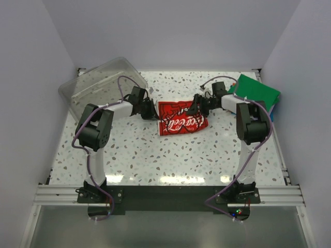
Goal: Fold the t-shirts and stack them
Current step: Neatly place the folded tshirt to the corner
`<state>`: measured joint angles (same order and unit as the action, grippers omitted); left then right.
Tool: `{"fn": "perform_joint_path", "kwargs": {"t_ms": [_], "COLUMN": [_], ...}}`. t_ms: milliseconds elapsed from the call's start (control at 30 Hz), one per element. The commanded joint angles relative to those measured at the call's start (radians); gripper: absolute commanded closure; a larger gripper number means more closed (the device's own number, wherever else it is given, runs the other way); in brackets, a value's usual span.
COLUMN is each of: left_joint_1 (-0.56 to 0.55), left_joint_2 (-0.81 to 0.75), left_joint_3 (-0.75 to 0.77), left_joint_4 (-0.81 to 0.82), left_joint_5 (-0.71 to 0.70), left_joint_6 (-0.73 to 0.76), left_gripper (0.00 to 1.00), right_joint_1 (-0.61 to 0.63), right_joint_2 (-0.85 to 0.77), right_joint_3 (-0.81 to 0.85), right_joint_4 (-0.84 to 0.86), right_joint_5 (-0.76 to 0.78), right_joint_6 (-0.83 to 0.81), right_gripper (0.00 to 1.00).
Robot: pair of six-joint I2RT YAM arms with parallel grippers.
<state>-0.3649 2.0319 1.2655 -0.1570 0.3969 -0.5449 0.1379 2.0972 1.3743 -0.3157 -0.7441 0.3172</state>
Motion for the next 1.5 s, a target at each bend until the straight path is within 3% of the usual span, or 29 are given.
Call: {"fn": "perform_joint_path", "kwargs": {"t_ms": [0, 100, 200, 233, 333, 433, 1033, 1467], "left_joint_1": [-0.019, -0.019, -0.019, -0.019, -0.019, -0.017, -0.006, -0.003], "left_joint_2": [0.016, 0.008, -0.007, -0.019, -0.041, -0.071, -0.206, -0.272], "left_joint_3": [-0.017, -0.012, -0.006, -0.003, 0.003, 0.002, -0.179, -0.314], "left_joint_4": [-0.016, -0.019, -0.027, -0.029, -0.044, -0.061, -0.039, 0.005], "left_joint_5": [-0.01, -0.01, -0.009, -0.01, -0.016, -0.021, -0.03, -0.029], "left_joint_6": [0.023, 0.023, 0.023, 0.023, 0.03, 0.042, 0.072, 0.063], "left_gripper": [1.0, 1.0, 0.79, 0.67, 0.53, 0.49, 0.48, 0.48], "right_joint_1": [0.031, 0.031, 0.031, 0.032, 0.031, 0.029, -0.021, -0.09], "right_joint_2": [0.07, 0.055, 0.034, 0.026, 0.003, -0.014, -0.1, -0.078], "right_joint_3": [-0.012, 0.002, 0.02, 0.026, 0.055, 0.112, 0.52, 0.739], "right_joint_4": [-0.042, -0.071, -0.115, -0.141, -0.198, -0.284, -0.775, -0.861], "right_joint_5": [0.081, 0.109, 0.138, 0.144, 0.181, 0.215, 0.479, 0.574], "right_joint_6": [-0.003, -0.007, -0.023, -0.03, -0.04, -0.067, -0.162, -0.167], "right_gripper": [0.43, 0.55, 0.71, 0.82, 1.0, 1.0, 1.0, 1.0]}}
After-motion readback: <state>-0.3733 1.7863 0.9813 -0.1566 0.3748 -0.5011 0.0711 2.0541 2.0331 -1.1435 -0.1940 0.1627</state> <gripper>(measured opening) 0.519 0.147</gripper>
